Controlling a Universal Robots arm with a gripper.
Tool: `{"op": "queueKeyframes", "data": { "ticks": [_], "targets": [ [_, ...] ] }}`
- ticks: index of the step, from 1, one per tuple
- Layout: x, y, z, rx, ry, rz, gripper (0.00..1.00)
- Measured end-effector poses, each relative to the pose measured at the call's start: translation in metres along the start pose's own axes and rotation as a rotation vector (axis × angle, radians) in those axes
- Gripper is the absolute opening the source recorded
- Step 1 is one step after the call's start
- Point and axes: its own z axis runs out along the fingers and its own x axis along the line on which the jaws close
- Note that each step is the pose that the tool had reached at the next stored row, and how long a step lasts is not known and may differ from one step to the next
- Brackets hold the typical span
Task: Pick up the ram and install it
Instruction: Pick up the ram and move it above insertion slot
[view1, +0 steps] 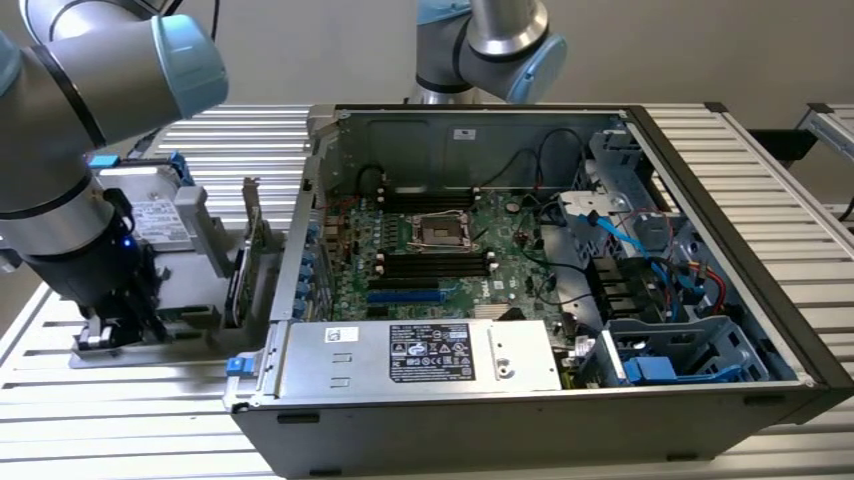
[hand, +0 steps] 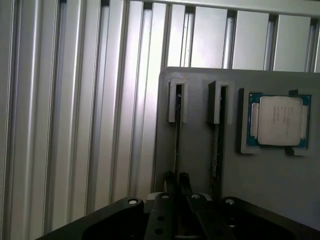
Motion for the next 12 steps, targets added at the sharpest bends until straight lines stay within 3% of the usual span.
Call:
{"op": "queueKeyframes", "data": {
  "ticks": [12],
  "targets": [
    [0.0, 0.0003, -0.0132, -0.0012, -0.0003, 0.0, 0.13]
  ]
}}
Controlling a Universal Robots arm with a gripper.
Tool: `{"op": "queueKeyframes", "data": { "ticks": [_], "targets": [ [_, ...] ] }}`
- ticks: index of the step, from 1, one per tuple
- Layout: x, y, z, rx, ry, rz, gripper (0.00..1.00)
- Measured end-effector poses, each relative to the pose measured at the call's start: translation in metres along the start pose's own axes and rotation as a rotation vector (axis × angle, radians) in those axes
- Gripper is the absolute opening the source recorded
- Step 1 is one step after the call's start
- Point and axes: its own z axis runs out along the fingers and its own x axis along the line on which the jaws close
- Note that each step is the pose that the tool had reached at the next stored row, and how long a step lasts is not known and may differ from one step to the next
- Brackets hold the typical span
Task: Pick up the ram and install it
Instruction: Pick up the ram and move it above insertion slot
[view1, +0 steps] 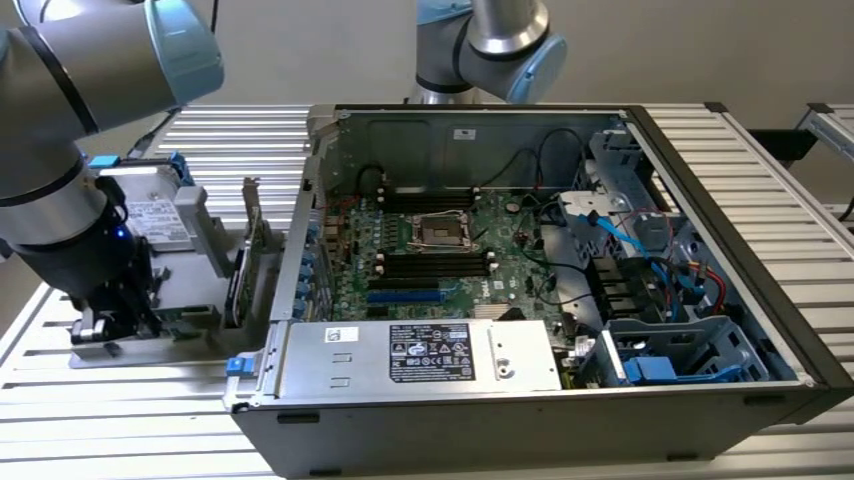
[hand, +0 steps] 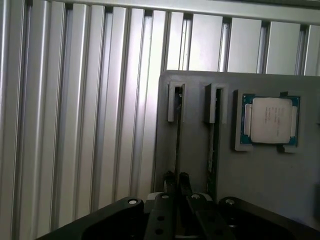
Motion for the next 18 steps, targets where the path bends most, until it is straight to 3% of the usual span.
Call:
{"op": "queueKeyframes", "data": {
  "ticks": [8, 18],
  "targets": [
    [0.0, 0.0003, -0.0108, -0.0021, -0.0001, 0.0, 0.13],
    [0.0, -0.0015, -0.037, -0.0082, -0.0007, 0.0, 0.13]
  ]
}}
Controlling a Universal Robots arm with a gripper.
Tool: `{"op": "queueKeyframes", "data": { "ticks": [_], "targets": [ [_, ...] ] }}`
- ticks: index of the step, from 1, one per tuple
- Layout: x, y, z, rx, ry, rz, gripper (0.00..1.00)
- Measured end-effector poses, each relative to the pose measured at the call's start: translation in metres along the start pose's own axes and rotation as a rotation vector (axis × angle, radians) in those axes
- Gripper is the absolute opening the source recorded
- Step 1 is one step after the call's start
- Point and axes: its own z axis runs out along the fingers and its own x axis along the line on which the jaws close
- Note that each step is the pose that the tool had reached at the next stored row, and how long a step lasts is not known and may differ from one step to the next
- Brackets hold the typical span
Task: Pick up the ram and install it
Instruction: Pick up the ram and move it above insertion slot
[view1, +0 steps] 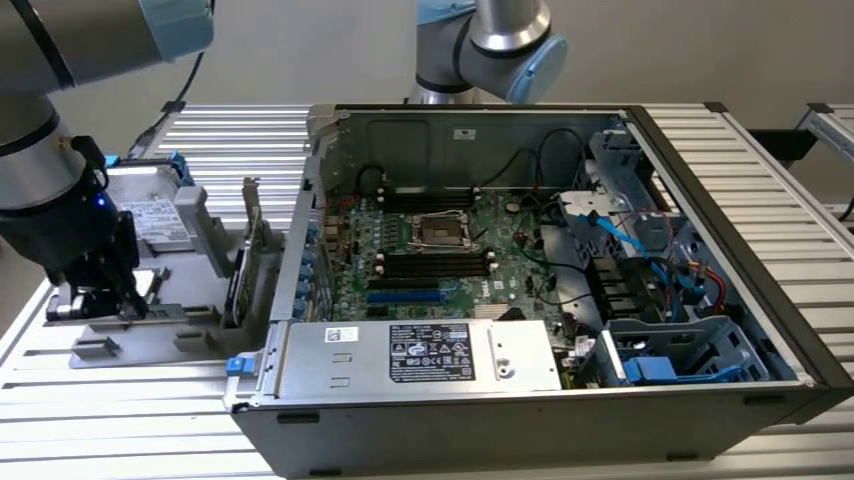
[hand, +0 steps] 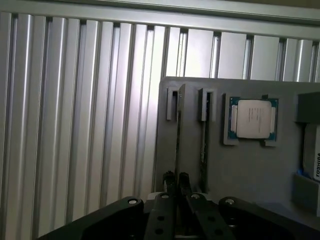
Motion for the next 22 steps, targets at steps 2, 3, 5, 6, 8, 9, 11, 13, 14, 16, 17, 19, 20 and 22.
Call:
{"op": "queueKeyframes", "data": {
  "ticks": [2, 3, 5, 6, 8, 9, 11, 13, 14, 16, 17, 19, 20, 22],
  "targets": [
    [0.0, -0.0014, -0.0065, -0.0016, -0.0003, 0.0, 0.13],
    [0.0, -0.0023, -0.0102, -0.0022, -0.0005, 0.0, 0.13],
    [0.0, -0.0041, -0.0176, -0.0032, -0.0005, 0.0, 0.13],
    [0.0, -0.0053, -0.0217, -0.0036, -0.0006, 0.0, 0.13],
    [0.0, -0.0085, -0.0295, -0.0043, -0.001, 0.0, 0.13],
    [0.001, -0.0106, -0.0332, -0.0047, -0.0012, 0.0, 0.13],
    [0.001, -0.0151, -0.0412, -0.0054, -0.0017, 0.0, 0.13],
    [0.001, -0.0201, -0.0505, -0.0061, -0.0018, 0.0, 0.13],
    [0.001, -0.0228, -0.0551, -0.0065, -0.0019, 0.0, 0.13],
    [0.002, -0.0282, -0.0644, -0.0071, -0.002, 0.0, 0.13],
    [0.002, -0.0309, -0.069, -0.0075, -0.0021, 0.0, 0.13],
    [0.002, -0.0367, -0.0784, -0.0083, -0.0022, 0.0, 0.13],
    [0.002, -0.0398, -0.0833, -0.0086, -0.0023, 0.0, 0.13],
    [0.003, -0.0462, -0.0926, -0.0093, -0.0027, 0.0, 0.13]
  ]
}}
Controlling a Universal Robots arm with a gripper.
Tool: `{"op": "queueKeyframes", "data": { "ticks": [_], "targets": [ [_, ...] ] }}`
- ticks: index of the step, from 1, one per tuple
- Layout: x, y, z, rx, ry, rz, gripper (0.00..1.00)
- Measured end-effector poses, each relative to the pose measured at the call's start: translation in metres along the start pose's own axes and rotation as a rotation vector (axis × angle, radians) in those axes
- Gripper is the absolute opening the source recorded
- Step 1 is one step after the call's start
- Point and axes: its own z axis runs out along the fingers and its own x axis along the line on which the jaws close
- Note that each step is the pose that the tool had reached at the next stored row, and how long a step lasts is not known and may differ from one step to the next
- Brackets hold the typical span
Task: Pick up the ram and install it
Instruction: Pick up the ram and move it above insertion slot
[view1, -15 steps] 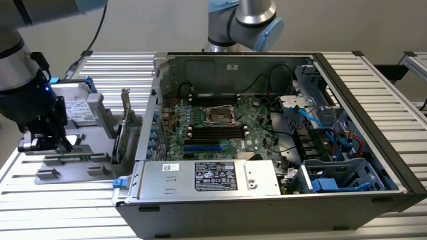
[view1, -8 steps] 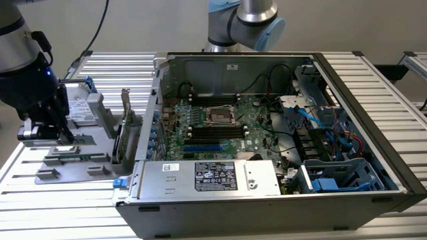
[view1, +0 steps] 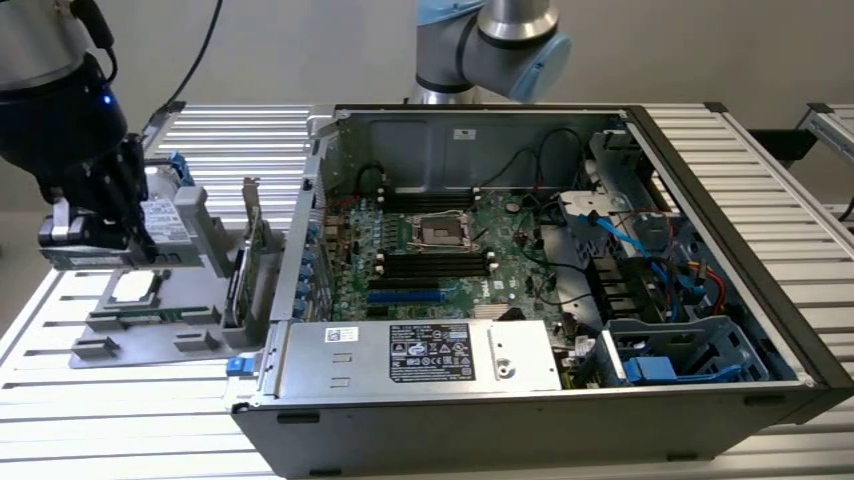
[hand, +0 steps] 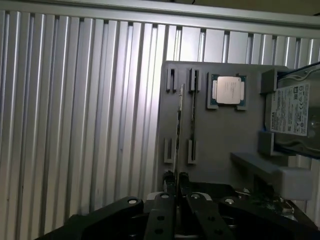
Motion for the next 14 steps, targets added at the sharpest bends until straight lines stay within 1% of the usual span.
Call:
{"op": "queueKeyframes", "data": {
  "ticks": [2, 8, 12, 14],
  "targets": [
    [0.0, -0.007, -0.0085, -0.0005, -0.0009, 0.0, 0.13],
    [0.002, -0.0312, -0.0304, -0.0017, -0.0077, 0.0, 0.13],
    [0.003, -0.0478, -0.0435, -0.002, -0.0145, -0.001, 0.13],
    [0.004, -0.0558, -0.0485, -0.002, -0.0183, -0.001, 0.13]
  ]
}}
